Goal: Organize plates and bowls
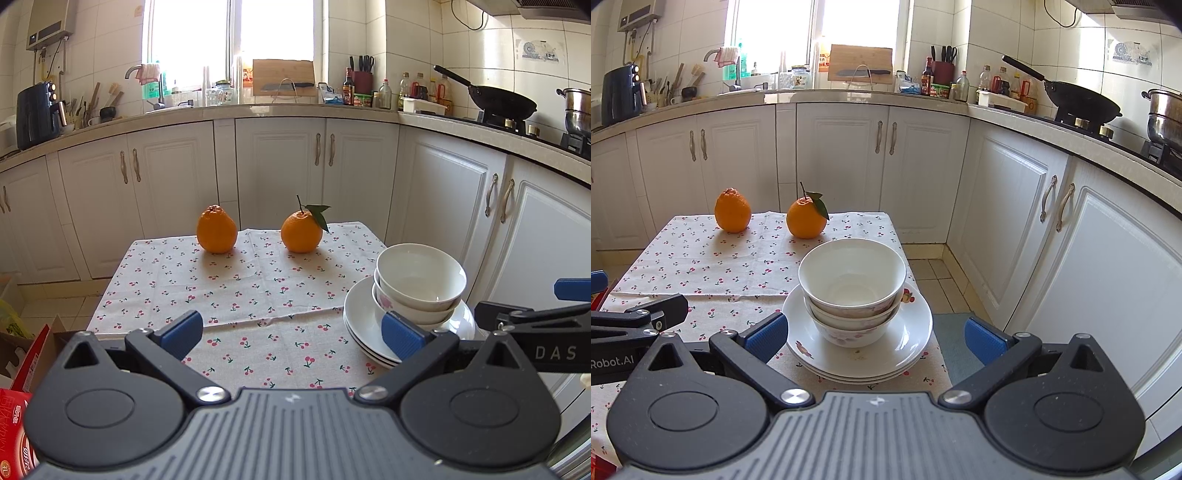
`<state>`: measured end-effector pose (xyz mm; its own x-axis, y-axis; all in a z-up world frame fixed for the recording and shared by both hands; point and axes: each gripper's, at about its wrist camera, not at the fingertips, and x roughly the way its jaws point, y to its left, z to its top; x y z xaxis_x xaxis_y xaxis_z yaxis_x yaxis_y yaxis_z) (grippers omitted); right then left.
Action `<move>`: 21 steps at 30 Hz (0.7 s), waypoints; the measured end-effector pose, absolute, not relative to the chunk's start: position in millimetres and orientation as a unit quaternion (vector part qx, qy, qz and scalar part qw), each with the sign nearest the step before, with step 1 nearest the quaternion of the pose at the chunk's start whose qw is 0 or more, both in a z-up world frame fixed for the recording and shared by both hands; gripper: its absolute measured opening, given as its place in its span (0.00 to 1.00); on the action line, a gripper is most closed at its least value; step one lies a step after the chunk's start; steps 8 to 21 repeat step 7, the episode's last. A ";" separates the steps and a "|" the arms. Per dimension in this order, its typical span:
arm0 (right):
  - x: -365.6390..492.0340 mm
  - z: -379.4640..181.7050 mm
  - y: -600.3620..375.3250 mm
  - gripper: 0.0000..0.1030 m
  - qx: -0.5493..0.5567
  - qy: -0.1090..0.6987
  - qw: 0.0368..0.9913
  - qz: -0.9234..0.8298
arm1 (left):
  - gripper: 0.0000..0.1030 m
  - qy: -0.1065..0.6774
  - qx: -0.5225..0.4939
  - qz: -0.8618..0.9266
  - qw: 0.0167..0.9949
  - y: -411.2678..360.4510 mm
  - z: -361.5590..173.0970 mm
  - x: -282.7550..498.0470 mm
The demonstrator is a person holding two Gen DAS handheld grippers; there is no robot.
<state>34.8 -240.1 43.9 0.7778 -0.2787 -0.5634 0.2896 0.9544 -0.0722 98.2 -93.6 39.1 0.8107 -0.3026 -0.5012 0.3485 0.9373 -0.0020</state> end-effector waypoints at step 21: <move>35.3 44.5 -240.2 1.00 0.006 0.297 0.942 -0.153 | 0.99 0.256 0.045 -0.172 0.950 -92.9 38.9 98.3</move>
